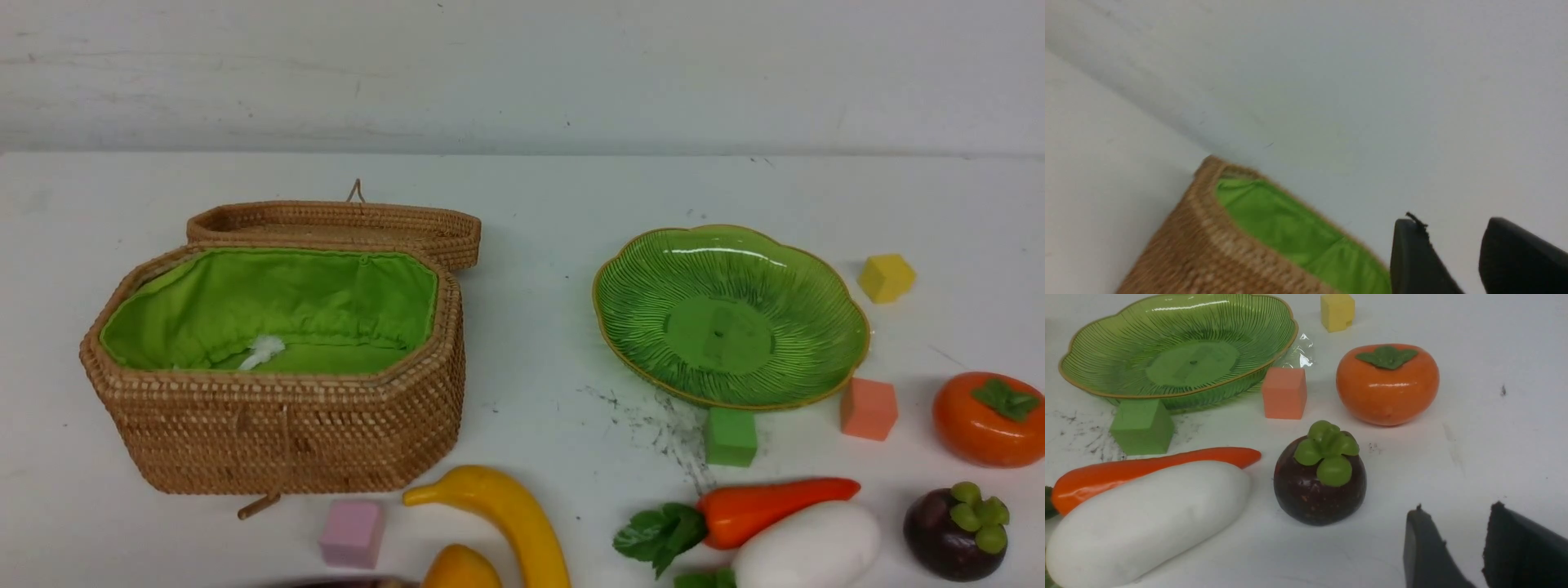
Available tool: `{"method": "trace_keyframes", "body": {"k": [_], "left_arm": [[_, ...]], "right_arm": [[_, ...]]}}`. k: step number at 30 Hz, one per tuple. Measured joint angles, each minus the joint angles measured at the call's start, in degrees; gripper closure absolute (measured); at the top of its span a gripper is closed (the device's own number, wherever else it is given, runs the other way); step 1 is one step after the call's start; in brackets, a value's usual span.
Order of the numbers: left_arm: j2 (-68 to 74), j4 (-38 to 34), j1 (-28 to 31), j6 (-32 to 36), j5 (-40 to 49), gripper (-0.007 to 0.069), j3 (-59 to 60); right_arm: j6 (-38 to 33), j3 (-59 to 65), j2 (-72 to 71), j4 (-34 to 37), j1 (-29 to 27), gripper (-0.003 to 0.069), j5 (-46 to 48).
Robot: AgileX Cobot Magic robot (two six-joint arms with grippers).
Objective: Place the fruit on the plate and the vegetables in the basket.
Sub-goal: Use the left arm to grab an eggplant and put it into the left basket
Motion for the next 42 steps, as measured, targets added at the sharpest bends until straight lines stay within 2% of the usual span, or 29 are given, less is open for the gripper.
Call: {"method": "trace_keyframes", "body": {"k": [4, 7, 9, 12, 15, 18, 20, 22, 23, 24, 28, 31, 32, 33, 36, 42], "left_arm": [[0.0, 6.5, 0.0, -4.6, 0.0, 0.0386, -8.2], [2.3, 9.1, 0.0, -8.2, 4.9, 0.0386, -16.3], [7.9, 10.2, 0.0, -11.5, 15.1, 0.0386, -24.7], [15.6, 10.3, 0.0, -12.3, 30.9, 0.0386, -31.9], [26.2, 10.0, 0.0, -8.0, 51.1, 0.0386, -35.7], [34.1, 7.2, 0.0, -2.1, 60.1, 0.0386, -36.1], [39.0, 2.2, 0.0, 3.7, 63.0, 0.0386, -36.1], [43.9, -6.2, 0.0, 14.2, 64.9, 0.0386, -36.1], [44.8, -9.0, 0.0, 16.6, 65.2, 0.0386, -36.1], [47.9, -15.7, 0.0, 24.4, 65.9, 0.0386, -36.1], [54.0, -32.5, 0.0, 51.9, 68.7, 0.0386, -36.1], [56.8, -45.3, 0.0, 75.2, 71.9, 0.0386, -36.1], [56.8, -46.9, 0.0, 77.6, 72.2, 0.0386, -36.1], [57.3, -51.8, 0.0, 83.5, 72.9, 0.0386, -36.1], [57.4, -60.9, 0.0, 91.6, 73.3, 0.0386, -36.1], [57.4, -76.1, 0.0, 94.1, 72.4, 0.0386, -36.1]], "right_arm": [[0.0, 0.0, 0.0, 0.0, 0.0, 0.0417, 0.0], [0.0, 0.0, 0.0, 0.0, 0.0, 0.0417, 0.0], [0.0, 0.0, 0.0, 0.0, 0.0, 0.0417, 0.0], [0.0, 0.0, 0.0, 0.0, 0.0, 0.0417, 0.0], [0.0, 0.0, 0.0, 0.0, 0.0, 0.0417, 0.0], [0.0, 0.0, 0.0, 0.0, 0.0, 0.0417, 0.0], [0.0, 0.0, 0.0, 0.0, 0.0, 0.0417, 0.0], [0.0, 0.0, 0.0, 0.0, 0.0, 0.0417, 0.0], [0.0, 0.0, 0.0, 0.0, 0.0, 0.0417, 0.0], [0.0, 0.0, 0.0, 0.0, 0.0, 0.0417, 0.0], [0.0, 0.0, 0.0, 0.0, 0.0, 0.0417, 0.0], [0.0, 0.0, 0.0, 0.0, 0.0, 0.0417, 0.0], [0.0, 0.0, 0.0, 0.0, 0.0, 0.0417, 0.0], [0.0, 0.0, 0.0, 0.0, 0.0, 0.0417, 0.0], [0.0, 0.0, 0.0, 0.0, 0.0, 0.0417, 0.0], [0.0, 0.0, 0.0, 0.0, 0.0, 0.0417, 0.0]]}}
